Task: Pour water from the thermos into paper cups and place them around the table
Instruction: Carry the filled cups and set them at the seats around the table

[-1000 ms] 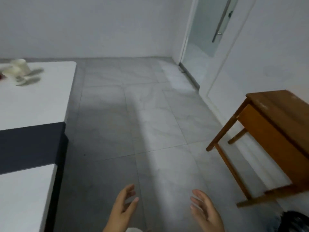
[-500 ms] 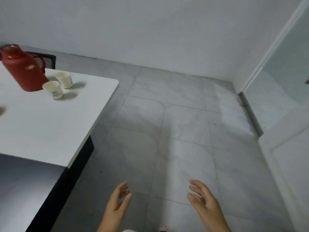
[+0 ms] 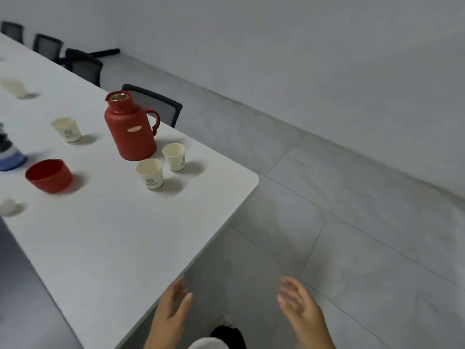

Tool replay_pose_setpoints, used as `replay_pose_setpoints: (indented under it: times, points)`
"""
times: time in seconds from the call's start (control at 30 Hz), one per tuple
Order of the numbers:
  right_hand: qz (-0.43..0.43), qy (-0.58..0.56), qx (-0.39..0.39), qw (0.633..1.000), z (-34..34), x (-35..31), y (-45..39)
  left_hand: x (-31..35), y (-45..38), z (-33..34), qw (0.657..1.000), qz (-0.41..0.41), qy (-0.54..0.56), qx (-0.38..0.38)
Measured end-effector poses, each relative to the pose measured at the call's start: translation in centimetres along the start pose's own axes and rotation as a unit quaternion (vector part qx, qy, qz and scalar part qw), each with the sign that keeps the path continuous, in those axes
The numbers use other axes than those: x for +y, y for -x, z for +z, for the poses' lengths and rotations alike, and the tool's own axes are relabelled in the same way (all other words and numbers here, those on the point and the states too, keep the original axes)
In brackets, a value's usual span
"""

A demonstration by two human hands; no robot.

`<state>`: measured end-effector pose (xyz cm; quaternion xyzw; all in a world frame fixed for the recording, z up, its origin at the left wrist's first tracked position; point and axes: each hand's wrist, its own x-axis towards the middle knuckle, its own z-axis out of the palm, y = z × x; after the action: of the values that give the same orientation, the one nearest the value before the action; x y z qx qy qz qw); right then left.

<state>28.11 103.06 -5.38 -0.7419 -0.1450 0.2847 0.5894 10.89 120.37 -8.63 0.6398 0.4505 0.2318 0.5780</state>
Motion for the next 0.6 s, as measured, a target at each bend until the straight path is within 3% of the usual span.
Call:
replay_pose_setpoints:
  times: [0.17,0.37,0.6]
  points:
    - [-0.081,0.037,-0.096,0.991,3.6,-7.2,-11.6,5.6,-9.4,-0.4,0.998,0.025,0.023,0.046]
    - [-0.058,0.072,-0.187,0.978,7.8,-8.8,-21.1,6.4,-15.4,-0.2,0.99,-0.022,0.049,0.129]
    - [-0.087,0.133,-0.349,0.923,16.4,-11.3,-33.8,6.8,-22.2,-0.1,0.956,-0.085,0.066,0.271]
